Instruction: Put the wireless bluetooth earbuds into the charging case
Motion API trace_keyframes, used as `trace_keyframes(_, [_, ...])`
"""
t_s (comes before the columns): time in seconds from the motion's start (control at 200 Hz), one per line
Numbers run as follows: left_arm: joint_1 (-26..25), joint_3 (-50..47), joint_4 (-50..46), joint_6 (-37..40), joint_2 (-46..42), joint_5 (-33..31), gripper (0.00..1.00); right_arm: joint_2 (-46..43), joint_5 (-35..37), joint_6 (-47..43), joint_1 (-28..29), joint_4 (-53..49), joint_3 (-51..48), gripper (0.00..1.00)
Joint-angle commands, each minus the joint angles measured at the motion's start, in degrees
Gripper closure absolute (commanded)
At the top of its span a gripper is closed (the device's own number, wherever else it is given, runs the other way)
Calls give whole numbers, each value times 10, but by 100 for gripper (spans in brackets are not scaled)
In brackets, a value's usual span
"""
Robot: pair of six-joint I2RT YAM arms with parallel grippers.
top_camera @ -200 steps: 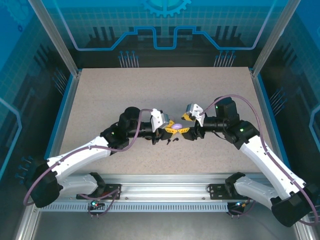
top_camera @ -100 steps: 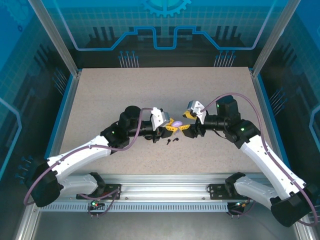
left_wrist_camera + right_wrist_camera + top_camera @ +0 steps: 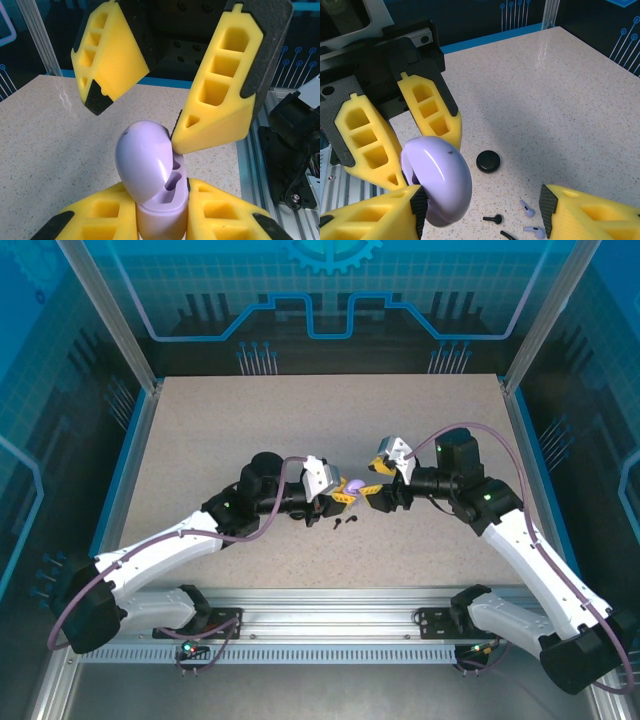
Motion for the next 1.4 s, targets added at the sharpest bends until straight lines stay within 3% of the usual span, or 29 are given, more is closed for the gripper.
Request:
trace_keyframes(0.0, [-10, 16, -11, 13, 6, 17, 82, 4, 12, 13, -15, 23, 20, 36])
trace_keyframes(0.165, [-10, 15, -9, 13, 5, 14, 81, 2, -7, 8, -18, 16, 22, 36])
trace_keyframes(0.38, [-10, 9, -2, 10, -4, 13, 81, -38, -75, -36, -50, -43, 7, 23])
trace_keyframes(0.59, [-10, 6, 12, 5, -15, 20, 81, -58, -109, -56, -58, -45, -30, 20])
trace_keyframes(0.785, [-10, 10, 15, -1, -23, 31, 81, -11, -173, -67, -52, -51, -18, 32])
trace_keyframes(0.94, [-10, 9, 16, -4, -27, 32, 81, 8, -180, -69, -34, -42, -19, 37])
trace_keyframes(1.391, [-10, 12, 15, -4, -22, 34, 81, 38, -202, -73, -9, -41, -1, 69])
